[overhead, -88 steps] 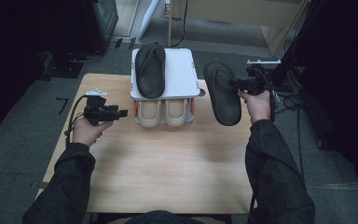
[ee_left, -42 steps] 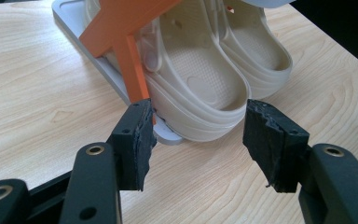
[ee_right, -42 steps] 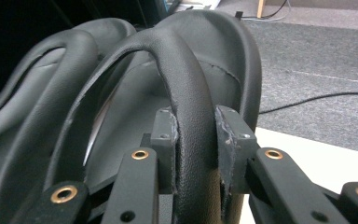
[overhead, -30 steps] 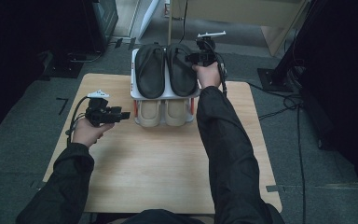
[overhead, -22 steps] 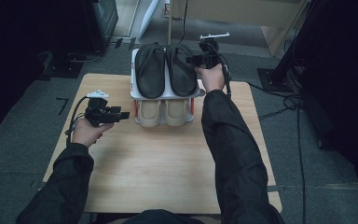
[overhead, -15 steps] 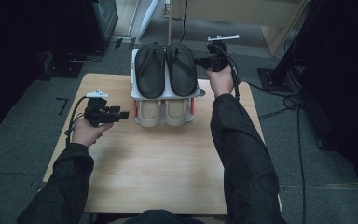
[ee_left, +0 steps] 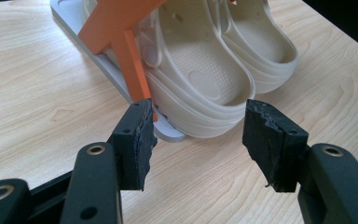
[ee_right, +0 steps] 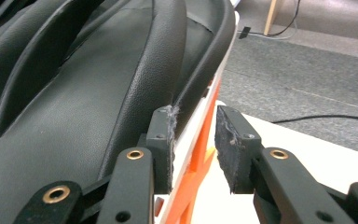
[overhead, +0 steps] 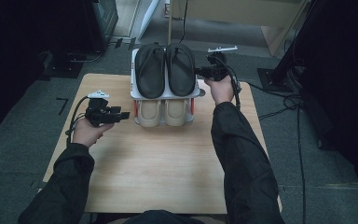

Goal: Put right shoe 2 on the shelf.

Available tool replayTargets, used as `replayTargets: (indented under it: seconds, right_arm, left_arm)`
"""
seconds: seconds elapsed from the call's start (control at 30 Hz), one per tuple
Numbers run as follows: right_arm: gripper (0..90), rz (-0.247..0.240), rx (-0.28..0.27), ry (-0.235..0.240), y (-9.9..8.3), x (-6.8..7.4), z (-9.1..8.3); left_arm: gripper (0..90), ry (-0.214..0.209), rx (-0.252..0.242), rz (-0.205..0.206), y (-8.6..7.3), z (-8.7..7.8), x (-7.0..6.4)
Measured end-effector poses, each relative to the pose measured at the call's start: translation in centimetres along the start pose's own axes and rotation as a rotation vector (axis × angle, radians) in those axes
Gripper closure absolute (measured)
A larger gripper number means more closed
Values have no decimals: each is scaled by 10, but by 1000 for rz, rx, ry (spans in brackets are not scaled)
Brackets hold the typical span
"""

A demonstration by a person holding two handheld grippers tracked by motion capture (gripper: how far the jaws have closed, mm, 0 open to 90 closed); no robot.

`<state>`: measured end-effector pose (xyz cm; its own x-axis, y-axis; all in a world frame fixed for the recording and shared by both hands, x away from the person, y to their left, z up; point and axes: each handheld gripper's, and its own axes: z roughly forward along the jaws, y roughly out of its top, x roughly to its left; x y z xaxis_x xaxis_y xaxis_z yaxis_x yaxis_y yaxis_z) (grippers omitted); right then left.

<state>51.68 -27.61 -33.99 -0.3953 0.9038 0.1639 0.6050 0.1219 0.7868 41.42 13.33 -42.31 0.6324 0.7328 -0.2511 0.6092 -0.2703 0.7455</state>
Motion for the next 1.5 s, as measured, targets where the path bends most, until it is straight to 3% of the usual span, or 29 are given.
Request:
replayTargets:
  seconds: [0.23, 0.47, 0.7, 1.13, 1.5]
  right_arm:
    - [683, -22, 4, 25, -1, 6, -1]
    - [694, -6, 15, 42, -1, 9, -1]
    - [676, -50, 19, 42, -2, 16, -3]
    - [595, -39, -8, 70, -15, 7, -11]
    - [572, -76, -44, 101, -38, 0, -32]
  left_arm:
    - [435, 2, 7, 1, 0, 1, 0]
    - [435, 4, 4, -5, -1, 1, 1]
    - [435, 4, 8, -4, -1, 0, 2]
    - [434, 5, 10, -4, -1, 1, 2]
    - [432, 10, 6, -6, -4, 0, 4]
